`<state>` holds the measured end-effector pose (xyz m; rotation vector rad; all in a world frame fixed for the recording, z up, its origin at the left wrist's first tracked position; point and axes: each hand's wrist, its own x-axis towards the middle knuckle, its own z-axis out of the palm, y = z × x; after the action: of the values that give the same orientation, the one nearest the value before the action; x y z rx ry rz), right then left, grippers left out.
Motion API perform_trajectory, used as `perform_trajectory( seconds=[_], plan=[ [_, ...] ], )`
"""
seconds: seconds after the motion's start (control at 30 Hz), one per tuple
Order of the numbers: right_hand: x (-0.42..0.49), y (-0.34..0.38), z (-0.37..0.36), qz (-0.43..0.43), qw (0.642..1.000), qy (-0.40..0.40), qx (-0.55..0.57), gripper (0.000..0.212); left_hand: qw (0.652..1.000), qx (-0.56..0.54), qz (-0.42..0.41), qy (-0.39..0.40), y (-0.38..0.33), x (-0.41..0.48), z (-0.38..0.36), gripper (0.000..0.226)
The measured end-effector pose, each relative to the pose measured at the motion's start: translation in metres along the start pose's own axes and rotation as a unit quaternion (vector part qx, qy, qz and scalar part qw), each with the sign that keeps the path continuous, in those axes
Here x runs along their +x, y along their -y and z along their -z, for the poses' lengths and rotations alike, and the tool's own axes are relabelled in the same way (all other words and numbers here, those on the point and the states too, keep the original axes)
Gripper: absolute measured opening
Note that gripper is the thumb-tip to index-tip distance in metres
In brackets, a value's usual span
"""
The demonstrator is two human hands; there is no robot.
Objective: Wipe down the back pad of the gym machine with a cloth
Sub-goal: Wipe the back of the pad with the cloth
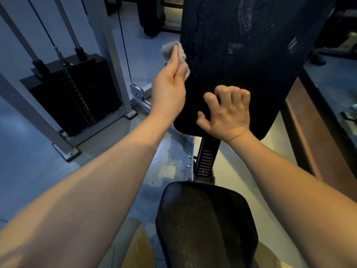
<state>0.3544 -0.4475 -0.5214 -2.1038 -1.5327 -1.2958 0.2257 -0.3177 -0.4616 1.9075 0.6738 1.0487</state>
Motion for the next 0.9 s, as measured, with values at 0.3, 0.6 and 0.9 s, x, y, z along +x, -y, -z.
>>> perform_trajectory(
  seconds=[0.3,0.6,0.9],
  plan=[
    [0.0,-0.001,0.0,0.001,1.0,-0.016,0.002,0.041,0.996,-0.037,0.079,0.03,0.043,-0.054,-0.006,0.041],
    [-0.002,0.0,-0.002,-0.006,1.0,-0.002,0.002,0.041,0.979,-0.136,0.096,0.116,0.044,-0.036,0.004,0.038],
    [-0.001,0.0,0.001,-0.012,1.0,0.018,-0.004,0.043,0.995,-0.016,0.052,0.081,0.035,-0.024,0.039,0.02]
  ],
)
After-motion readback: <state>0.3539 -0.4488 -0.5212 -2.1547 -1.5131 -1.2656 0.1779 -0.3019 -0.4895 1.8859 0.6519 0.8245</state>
